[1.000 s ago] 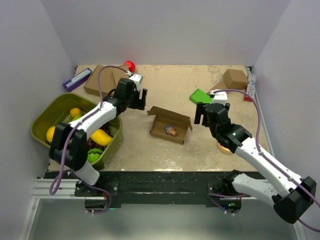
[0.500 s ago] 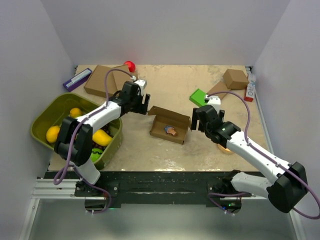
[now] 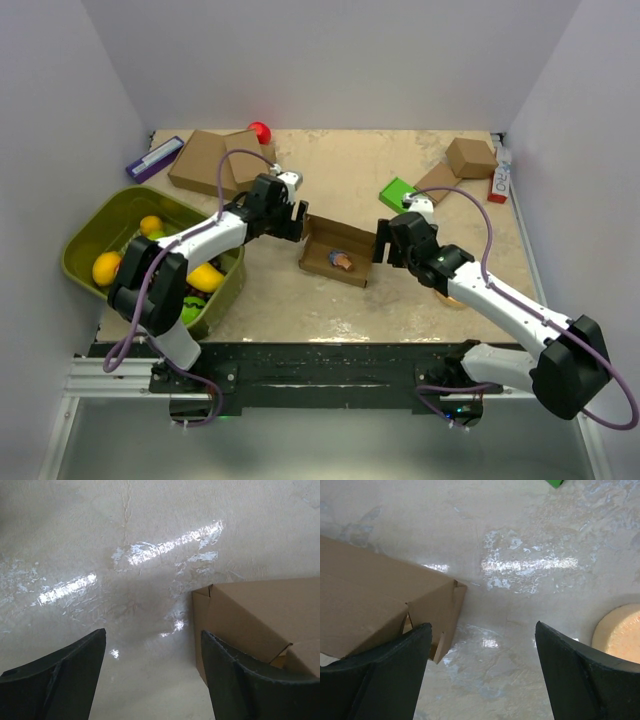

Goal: Fold the paper box

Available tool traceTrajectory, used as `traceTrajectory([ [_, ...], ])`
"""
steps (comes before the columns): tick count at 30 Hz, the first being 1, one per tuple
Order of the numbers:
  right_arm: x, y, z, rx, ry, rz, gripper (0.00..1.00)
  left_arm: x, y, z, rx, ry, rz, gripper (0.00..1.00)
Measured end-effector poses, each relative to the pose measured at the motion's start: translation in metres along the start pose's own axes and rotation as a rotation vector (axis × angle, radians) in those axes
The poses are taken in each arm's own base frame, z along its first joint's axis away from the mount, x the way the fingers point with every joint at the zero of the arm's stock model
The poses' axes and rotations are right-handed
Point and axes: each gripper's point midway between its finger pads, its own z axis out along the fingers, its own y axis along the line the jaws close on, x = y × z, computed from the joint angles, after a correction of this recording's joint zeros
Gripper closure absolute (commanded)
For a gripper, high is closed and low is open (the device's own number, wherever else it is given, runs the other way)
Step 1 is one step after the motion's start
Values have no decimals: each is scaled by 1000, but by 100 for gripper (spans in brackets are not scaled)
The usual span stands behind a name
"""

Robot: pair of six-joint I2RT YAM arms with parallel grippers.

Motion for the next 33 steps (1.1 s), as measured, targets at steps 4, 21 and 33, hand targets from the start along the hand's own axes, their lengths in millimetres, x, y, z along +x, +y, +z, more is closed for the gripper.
traceTrajectory([
  [4, 0, 5, 2, -25, 3, 27, 12, 1, -2, -1, 4, -7, -10, 20],
  [21, 25, 13, 16, -72, 48, 65, 23, 15, -37, 3, 107, -12, -5, 21],
  [33, 6, -1, 0, -49, -44, 26, 16, -2, -35, -11, 88, -74, -2, 20],
])
